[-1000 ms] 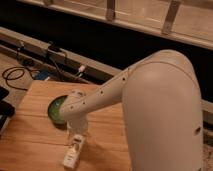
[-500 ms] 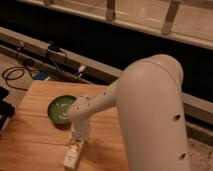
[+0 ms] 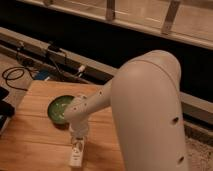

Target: Place the bottle in the ceramic bowl

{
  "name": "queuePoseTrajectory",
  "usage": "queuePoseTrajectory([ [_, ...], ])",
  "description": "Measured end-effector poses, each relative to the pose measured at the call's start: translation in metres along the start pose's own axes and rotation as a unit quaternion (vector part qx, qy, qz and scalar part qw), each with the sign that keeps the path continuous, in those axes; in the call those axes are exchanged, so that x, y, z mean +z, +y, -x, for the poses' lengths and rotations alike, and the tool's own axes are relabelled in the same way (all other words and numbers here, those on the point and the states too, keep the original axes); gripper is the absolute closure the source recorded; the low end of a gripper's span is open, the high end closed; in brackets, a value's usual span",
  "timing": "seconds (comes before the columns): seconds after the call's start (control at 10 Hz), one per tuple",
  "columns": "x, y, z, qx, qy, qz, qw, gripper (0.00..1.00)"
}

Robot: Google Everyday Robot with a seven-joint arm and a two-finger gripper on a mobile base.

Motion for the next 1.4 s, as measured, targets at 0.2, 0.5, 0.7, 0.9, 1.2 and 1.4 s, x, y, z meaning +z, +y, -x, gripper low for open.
queuePoseTrajectory([
  [0.2,-0.018,-0.003,0.014,-0.001,-0.017,-0.012,0.9998,1.0],
  [0.5,-0.063,-0.024,0.071,-0.017,-0.05,-0.036,0.9979,1.0],
  [0.7,-0.099,-0.016,0.116,-0.046,-0.069,-0.051,0.9952,1.0],
  [0.9,-0.118,0.01,0.152,-0.08,-0.08,-0.054,0.9921,1.0],
  [1.2,-0.112,0.067,0.181,-0.146,-0.08,-0.036,0.9853,1.0],
  [1.4,-0.112,0.067,0.183,-0.15,-0.08,-0.038,0.9848,0.9],
])
